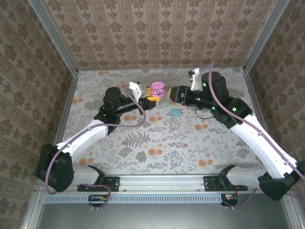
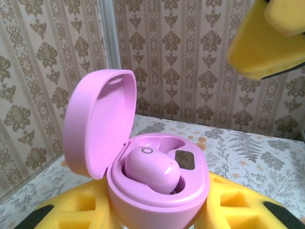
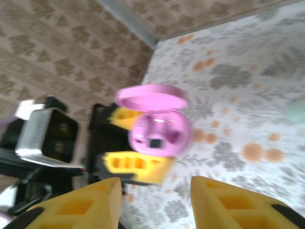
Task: Insert wireless bluetooth earbuds into charging case
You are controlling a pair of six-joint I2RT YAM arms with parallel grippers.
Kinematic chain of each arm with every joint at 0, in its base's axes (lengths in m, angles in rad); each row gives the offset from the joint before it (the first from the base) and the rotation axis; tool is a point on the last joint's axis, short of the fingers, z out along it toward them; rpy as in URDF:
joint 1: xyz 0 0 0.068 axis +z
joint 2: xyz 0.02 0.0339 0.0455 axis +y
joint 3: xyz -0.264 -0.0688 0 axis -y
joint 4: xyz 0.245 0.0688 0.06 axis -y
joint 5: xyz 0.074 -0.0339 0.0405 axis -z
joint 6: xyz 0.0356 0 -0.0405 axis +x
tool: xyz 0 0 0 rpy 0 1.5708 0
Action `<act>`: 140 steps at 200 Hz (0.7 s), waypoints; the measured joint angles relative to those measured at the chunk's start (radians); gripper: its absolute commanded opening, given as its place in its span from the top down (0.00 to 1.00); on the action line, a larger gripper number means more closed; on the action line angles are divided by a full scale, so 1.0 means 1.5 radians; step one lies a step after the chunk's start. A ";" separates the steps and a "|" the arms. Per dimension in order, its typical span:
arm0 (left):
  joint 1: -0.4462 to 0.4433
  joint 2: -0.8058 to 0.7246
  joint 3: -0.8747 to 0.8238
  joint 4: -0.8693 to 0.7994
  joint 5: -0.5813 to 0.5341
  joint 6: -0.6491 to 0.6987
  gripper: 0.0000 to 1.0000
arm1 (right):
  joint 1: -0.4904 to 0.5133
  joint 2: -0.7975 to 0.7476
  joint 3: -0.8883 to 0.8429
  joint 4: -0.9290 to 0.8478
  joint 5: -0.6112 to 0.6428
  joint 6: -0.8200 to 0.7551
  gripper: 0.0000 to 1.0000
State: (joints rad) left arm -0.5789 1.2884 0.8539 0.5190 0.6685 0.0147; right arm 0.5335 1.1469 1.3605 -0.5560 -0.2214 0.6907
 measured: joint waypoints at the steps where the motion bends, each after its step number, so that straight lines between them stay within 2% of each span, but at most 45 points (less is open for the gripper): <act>1: 0.000 -0.001 -0.001 0.000 0.000 0.000 0.70 | -0.005 -0.006 -0.006 -0.004 0.003 0.000 0.57; 26: 0.003 -0.021 -0.015 0.000 -0.016 0.000 0.70 | -0.099 -0.089 -0.139 -0.045 0.024 0.001 0.58; 49: 0.004 -0.035 -0.017 -0.001 -0.028 0.000 0.70 | -0.143 -0.089 -0.252 -0.097 0.023 0.012 0.59; 81: 0.004 -0.038 -0.017 -0.002 -0.033 0.000 0.70 | -0.116 -0.019 -0.363 -0.136 0.005 0.016 0.63; 110: 0.004 -0.038 -0.017 -0.002 -0.033 0.000 0.70 | -0.059 0.069 -0.367 -0.146 0.007 0.012 0.62; 140: 0.004 -0.038 -0.017 -0.002 -0.033 0.000 0.70 | -0.027 0.164 -0.340 -0.157 0.012 -0.009 0.62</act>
State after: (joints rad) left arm -0.5732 1.2312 0.8288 0.5167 0.6193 0.0151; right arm 0.4923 1.3926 0.8509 -0.7910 -0.2028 0.6773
